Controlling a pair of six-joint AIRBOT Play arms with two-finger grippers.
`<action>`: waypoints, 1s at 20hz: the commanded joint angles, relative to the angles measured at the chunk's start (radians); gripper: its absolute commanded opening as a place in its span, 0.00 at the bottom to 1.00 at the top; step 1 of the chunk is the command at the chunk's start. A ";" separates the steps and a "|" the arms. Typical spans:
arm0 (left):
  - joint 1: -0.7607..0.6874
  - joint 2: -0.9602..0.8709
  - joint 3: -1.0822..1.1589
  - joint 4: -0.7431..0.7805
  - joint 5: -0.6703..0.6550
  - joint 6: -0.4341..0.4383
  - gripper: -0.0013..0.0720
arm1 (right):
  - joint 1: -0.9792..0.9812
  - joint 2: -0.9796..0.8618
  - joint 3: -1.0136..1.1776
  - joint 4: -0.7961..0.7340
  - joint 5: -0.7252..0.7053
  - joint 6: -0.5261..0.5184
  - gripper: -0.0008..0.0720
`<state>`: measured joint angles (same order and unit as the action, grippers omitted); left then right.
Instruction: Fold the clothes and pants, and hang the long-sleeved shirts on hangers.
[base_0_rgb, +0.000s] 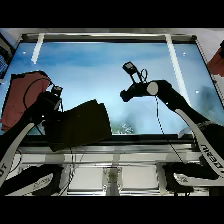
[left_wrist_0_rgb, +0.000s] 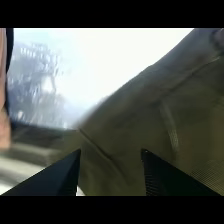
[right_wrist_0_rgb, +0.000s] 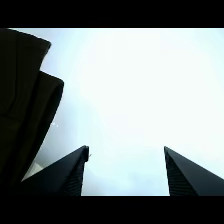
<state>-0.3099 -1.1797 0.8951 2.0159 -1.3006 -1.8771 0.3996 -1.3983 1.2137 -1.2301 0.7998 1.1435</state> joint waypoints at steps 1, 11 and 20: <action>-0.001 0.043 0.000 0.015 0.068 -0.001 0.63 | -0.039 -0.001 0.053 0.116 0.217 -0.019 0.77; 0.269 0.353 0.000 -0.203 0.037 0.242 0.65 | -0.037 -0.277 0.053 0.602 0.444 -0.114 0.88; 0.630 0.425 -0.032 -0.605 -0.092 0.507 0.84 | 0.022 -0.468 0.054 0.701 0.449 -0.089 0.95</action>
<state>0.2379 -0.7654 0.8783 1.5471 -1.3617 -1.4544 0.3931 -1.8236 1.2667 -0.5541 1.2594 1.0405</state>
